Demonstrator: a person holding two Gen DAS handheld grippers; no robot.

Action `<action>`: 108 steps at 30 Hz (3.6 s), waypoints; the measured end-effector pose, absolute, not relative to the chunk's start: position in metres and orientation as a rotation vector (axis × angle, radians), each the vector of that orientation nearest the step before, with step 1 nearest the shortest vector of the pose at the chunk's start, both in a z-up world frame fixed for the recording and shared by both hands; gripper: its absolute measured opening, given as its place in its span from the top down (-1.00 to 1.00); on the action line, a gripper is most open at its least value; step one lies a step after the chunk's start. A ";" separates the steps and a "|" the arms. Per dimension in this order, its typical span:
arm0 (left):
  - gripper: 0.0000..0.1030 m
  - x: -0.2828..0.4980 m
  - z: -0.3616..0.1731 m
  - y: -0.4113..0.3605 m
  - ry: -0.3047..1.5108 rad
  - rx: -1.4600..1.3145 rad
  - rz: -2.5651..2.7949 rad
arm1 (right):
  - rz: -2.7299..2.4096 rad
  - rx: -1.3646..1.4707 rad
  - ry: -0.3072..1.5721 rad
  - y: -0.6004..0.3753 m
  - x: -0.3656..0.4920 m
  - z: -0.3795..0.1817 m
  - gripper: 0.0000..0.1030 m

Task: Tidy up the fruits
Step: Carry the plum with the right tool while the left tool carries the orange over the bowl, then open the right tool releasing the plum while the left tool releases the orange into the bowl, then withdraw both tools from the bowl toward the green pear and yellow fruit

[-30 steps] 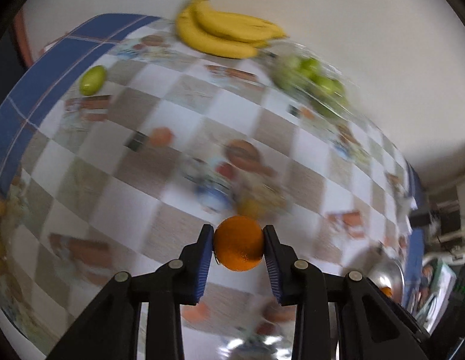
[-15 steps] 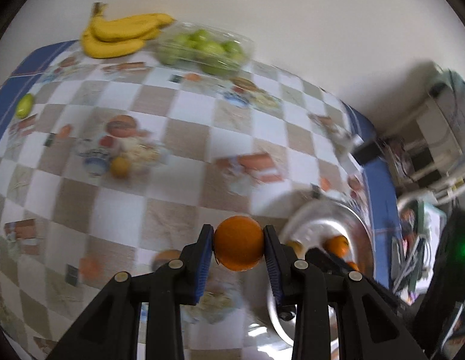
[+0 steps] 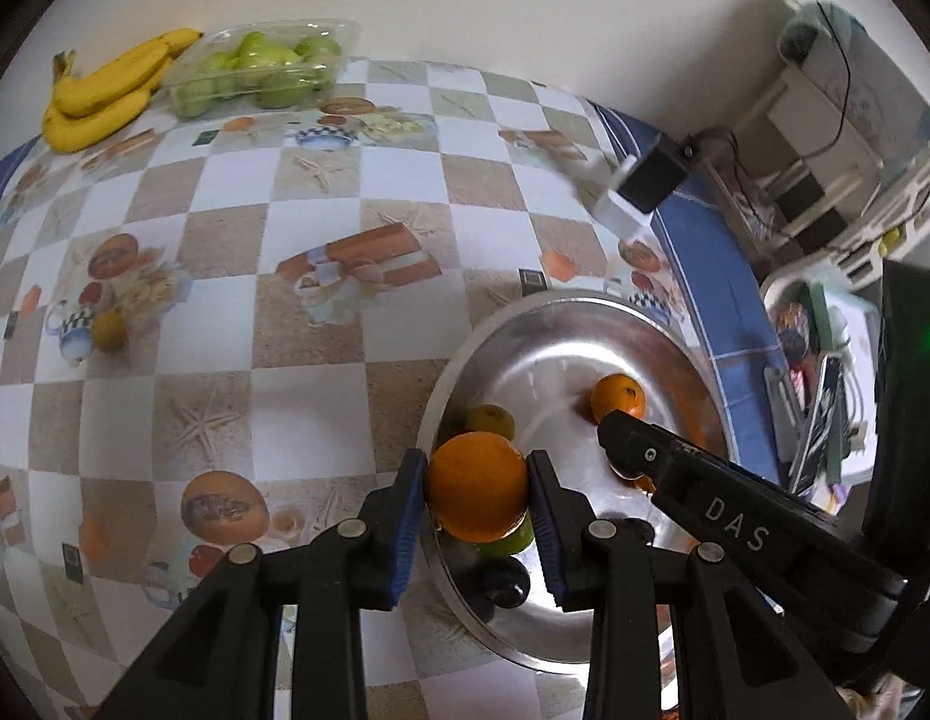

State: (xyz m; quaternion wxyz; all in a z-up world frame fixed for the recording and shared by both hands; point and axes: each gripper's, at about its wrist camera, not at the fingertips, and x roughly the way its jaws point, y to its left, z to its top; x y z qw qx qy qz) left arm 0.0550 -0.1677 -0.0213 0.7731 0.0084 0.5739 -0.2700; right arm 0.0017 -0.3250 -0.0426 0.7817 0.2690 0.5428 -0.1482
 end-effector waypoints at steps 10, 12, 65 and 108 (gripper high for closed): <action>0.31 0.057 -0.041 -0.176 1.276 0.058 -0.583 | -0.340 0.620 1.230 -0.330 0.003 -0.061 0.46; 0.31 0.057 -0.044 -0.178 1.283 0.063 -0.584 | -0.344 0.629 1.243 -0.332 0.003 -0.065 0.46; -1.00 0.109 -0.039 -0.063 1.227 -0.075 -0.071 | -0.278 0.447 1.211 -0.295 0.017 -0.050 -0.65; -1.00 0.135 -0.023 -0.011 1.127 0.155 -0.020 | -0.141 0.362 1.118 -0.225 0.042 -0.041 -0.99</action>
